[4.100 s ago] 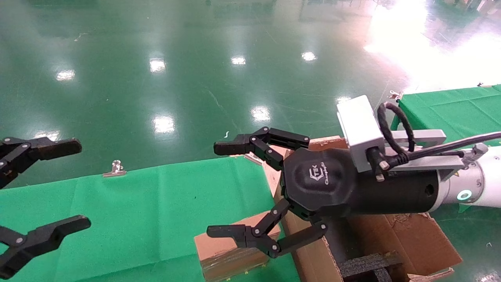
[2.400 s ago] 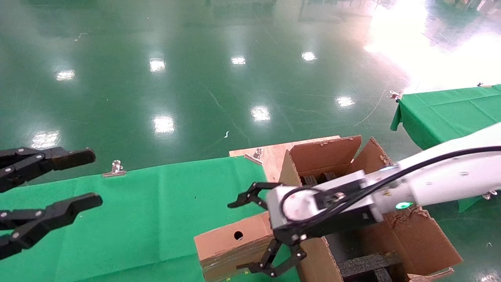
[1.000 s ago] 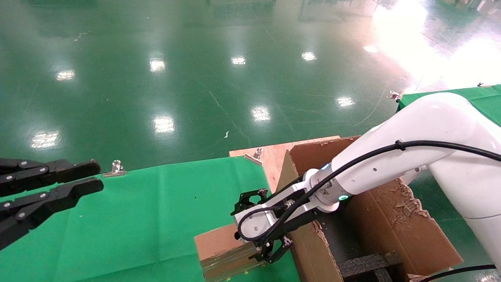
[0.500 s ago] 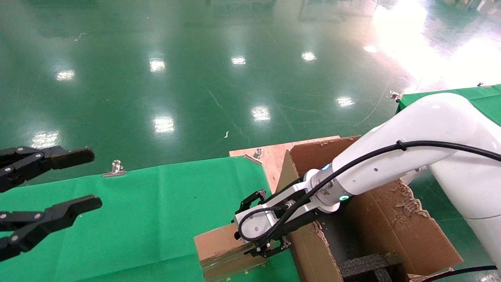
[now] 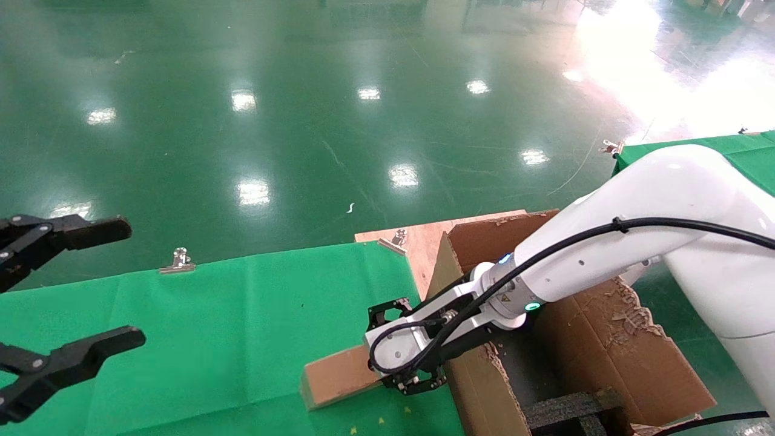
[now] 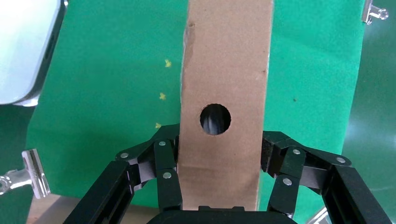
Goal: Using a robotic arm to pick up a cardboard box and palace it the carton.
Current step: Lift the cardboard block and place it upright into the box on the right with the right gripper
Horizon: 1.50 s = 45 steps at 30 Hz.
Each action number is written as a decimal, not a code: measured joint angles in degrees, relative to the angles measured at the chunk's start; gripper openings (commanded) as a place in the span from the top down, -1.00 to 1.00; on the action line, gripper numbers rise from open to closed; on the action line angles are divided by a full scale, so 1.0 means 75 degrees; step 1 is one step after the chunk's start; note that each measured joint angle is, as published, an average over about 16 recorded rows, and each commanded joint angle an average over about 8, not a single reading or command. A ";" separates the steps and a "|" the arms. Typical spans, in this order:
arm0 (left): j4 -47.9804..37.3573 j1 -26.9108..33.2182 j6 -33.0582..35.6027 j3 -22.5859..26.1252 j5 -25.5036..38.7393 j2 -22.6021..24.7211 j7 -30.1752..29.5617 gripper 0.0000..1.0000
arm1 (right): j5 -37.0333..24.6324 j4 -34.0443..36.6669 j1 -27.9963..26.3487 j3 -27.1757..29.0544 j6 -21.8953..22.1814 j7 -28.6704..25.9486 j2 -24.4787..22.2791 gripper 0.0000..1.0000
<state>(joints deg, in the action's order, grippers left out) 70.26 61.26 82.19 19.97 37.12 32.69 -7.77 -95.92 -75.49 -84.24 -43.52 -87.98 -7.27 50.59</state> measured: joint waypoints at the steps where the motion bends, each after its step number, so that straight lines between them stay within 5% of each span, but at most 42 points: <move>1: 0.0000 0.0000 0.0000 0.0000 0.0000 0.0000 0.0000 -1.00 | 0.0033 0.0031 -0.0052 0.0007 -0.0021 0.0027 -0.0007 1.00; 16: 0.0000 0.0000 0.0000 0.0000 0.0000 0.0000 0.0000 -1.00 | 0.1306 0.1117 -0.2197 -0.0429 -0.0424 0.1094 -0.0403 1.00; 31: 0.0000 0.0000 0.0000 0.0000 0.0000 0.0000 0.0000 -1.00 | 0.2883 0.2451 -0.4534 -0.2422 -0.0455 0.1985 -0.0962 1.00; 45: 0.0000 0.0000 0.0000 0.0000 0.0000 0.0000 0.0000 -1.00 | 0.3013 0.3162 -0.5790 -0.4146 -0.0427 0.2376 -0.2367 1.00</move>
<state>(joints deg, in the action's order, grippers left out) 70.26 61.26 82.18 19.98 37.12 32.69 -7.77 -73.33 -51.78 -127.67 -74.62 -91.19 10.55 32.84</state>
